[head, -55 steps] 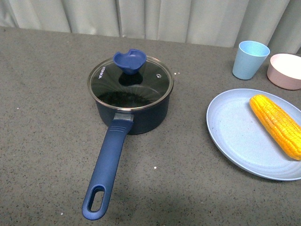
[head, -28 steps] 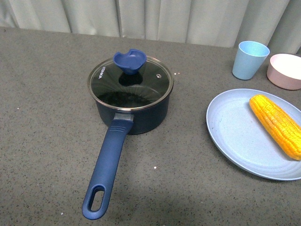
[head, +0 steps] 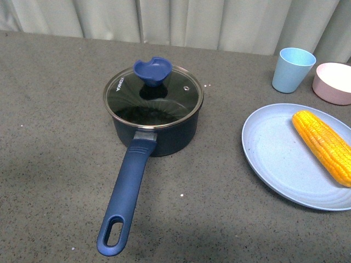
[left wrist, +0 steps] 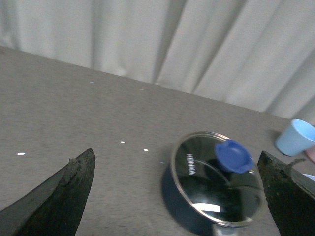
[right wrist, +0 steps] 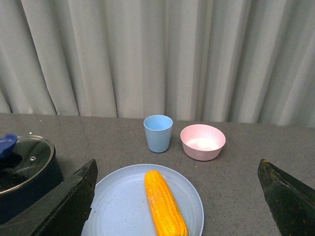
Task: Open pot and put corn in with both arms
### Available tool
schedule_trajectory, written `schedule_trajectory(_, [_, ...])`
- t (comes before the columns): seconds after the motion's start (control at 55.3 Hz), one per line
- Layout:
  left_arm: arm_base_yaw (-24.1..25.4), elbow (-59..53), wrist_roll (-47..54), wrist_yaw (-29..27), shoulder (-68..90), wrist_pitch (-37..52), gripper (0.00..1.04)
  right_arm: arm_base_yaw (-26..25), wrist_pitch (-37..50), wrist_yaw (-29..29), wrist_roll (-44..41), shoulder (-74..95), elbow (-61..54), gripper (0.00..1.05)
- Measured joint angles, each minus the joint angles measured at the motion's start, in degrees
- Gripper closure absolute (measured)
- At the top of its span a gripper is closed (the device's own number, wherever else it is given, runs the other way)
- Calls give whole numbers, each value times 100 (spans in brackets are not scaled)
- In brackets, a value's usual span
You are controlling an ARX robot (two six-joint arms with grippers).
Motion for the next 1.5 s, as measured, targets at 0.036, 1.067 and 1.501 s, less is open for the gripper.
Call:
schedule_trajectory(0.036, [-111,184,-66,293,282,85,7,0,0,0,0,0,0,9])
schedule_trajectory(1.067, [-1344,3554,807,382,5318,787,7,0,0,0,0,0,0,9])
schedule_trajectory(1.501, [-1220,3755,804,391,5593,807,7,0,0,0,0,0,0,9])
